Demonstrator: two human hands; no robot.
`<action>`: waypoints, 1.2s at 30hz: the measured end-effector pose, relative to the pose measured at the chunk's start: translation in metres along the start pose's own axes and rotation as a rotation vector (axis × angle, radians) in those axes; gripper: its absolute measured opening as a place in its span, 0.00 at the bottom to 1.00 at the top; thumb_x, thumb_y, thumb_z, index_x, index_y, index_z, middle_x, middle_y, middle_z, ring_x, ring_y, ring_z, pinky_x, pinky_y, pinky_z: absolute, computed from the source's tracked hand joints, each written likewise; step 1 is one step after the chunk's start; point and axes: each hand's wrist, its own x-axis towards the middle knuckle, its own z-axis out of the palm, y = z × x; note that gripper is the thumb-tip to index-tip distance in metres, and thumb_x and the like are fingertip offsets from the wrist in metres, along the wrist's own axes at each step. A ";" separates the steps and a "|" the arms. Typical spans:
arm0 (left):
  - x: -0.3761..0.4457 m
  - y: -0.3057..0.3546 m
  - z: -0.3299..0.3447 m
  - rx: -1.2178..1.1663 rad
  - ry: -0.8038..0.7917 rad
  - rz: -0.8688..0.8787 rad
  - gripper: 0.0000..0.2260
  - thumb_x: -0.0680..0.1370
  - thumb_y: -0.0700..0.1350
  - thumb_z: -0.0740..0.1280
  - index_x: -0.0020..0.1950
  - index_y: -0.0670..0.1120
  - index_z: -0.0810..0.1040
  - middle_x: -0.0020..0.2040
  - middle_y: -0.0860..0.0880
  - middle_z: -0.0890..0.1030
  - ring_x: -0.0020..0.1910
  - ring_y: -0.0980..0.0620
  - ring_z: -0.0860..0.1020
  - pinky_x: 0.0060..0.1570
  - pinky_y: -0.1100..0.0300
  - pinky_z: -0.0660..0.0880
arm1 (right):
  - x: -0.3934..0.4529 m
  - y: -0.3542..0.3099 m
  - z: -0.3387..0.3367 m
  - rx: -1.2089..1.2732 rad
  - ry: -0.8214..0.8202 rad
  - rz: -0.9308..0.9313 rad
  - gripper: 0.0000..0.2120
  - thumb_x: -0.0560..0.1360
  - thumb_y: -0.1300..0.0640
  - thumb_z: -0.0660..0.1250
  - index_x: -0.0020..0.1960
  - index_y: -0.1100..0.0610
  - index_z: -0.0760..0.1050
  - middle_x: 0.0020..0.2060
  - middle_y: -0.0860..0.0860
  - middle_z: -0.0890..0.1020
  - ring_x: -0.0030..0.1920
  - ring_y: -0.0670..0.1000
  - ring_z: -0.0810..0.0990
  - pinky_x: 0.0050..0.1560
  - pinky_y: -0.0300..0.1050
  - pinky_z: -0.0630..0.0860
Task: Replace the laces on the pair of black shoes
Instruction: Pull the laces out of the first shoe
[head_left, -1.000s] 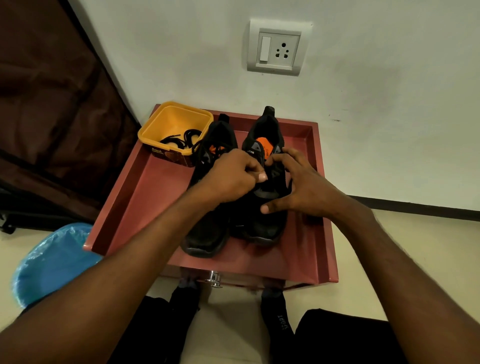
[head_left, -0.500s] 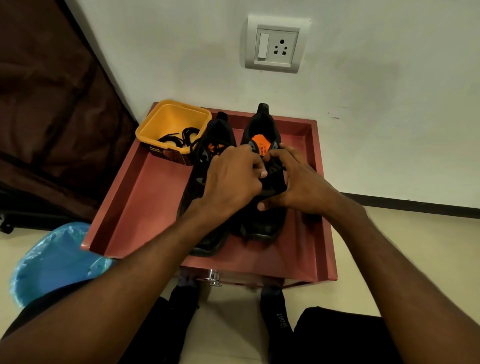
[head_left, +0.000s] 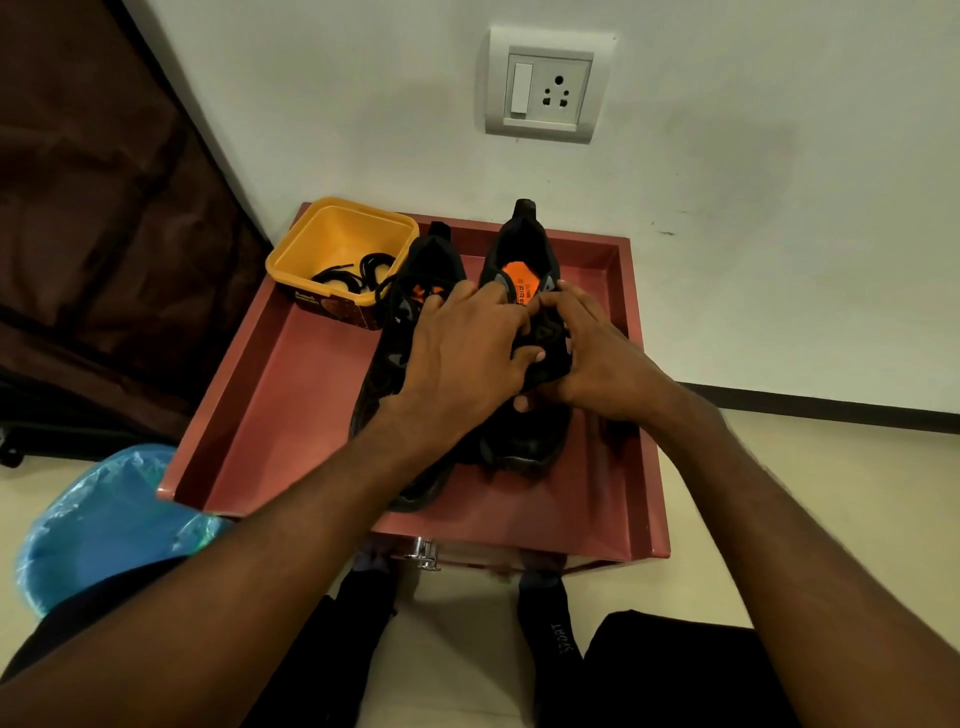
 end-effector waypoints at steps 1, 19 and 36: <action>-0.001 0.001 0.000 0.029 -0.014 0.014 0.12 0.80 0.57 0.69 0.59 0.53 0.83 0.57 0.51 0.78 0.60 0.48 0.74 0.62 0.48 0.70 | 0.000 -0.001 0.000 -0.004 -0.001 0.001 0.51 0.51 0.30 0.79 0.71 0.33 0.61 0.80 0.42 0.56 0.72 0.53 0.71 0.67 0.64 0.75; 0.004 -0.005 -0.014 -0.058 -0.147 -0.042 0.10 0.80 0.52 0.70 0.60 0.52 0.79 0.52 0.52 0.81 0.50 0.48 0.81 0.43 0.52 0.75 | -0.001 -0.003 0.000 -0.030 -0.015 0.026 0.53 0.50 0.31 0.78 0.71 0.32 0.59 0.80 0.42 0.55 0.73 0.54 0.70 0.68 0.68 0.72; 0.005 -0.007 -0.005 0.009 -0.113 -0.036 0.02 0.80 0.46 0.70 0.49 0.53 0.79 0.55 0.53 0.77 0.60 0.50 0.74 0.64 0.47 0.64 | -0.004 -0.005 -0.003 -0.023 0.004 -0.002 0.49 0.58 0.40 0.85 0.70 0.36 0.61 0.79 0.44 0.60 0.69 0.53 0.74 0.60 0.61 0.80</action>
